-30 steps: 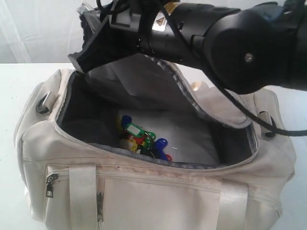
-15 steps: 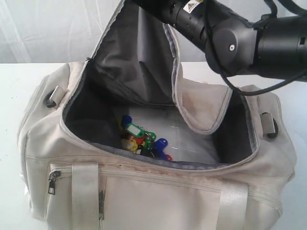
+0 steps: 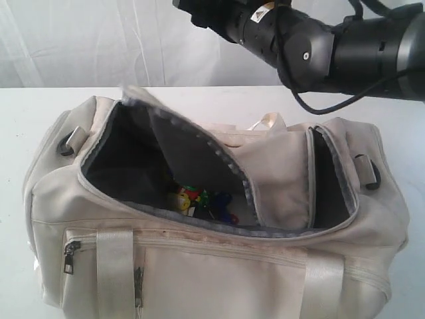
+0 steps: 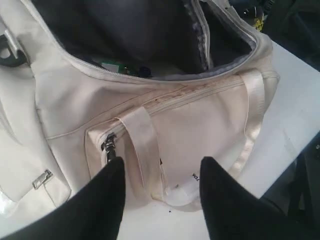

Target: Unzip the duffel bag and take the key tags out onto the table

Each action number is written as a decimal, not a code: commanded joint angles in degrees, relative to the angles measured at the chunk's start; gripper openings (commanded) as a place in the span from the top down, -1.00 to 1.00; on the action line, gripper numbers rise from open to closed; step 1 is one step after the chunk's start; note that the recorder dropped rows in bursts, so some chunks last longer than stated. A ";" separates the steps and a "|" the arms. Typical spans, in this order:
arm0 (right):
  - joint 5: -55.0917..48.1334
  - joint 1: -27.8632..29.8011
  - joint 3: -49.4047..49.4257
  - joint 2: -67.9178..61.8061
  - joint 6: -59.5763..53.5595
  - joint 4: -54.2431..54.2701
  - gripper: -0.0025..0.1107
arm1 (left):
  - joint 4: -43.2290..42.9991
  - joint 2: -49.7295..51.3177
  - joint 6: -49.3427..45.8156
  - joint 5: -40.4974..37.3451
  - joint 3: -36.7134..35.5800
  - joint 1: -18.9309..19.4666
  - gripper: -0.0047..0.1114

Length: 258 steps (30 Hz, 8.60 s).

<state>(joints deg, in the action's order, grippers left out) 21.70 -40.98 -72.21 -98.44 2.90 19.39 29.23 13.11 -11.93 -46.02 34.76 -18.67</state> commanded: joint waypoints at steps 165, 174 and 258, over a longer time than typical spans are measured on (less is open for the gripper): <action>-80.10 4.36 -15.04 -12.56 -37.43 10.31 -0.01 | 0.64 -0.63 -11.36 -8.60 -0.25 0.13 0.04; -73.32 1.48 -15.04 -18.26 -38.07 14.08 -0.01 | 0.98 -1.13 -13.58 -5.81 -0.25 0.13 0.04; -53.69 16.99 19.61 6.22 -7.10 -12.83 0.96 | 1.65 -1.13 -12.46 -13.63 -0.25 0.13 0.04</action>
<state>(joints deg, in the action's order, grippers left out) -38.58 -24.01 -52.83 -89.67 3.25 -7.58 29.89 12.44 -24.54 -58.94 34.76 -18.67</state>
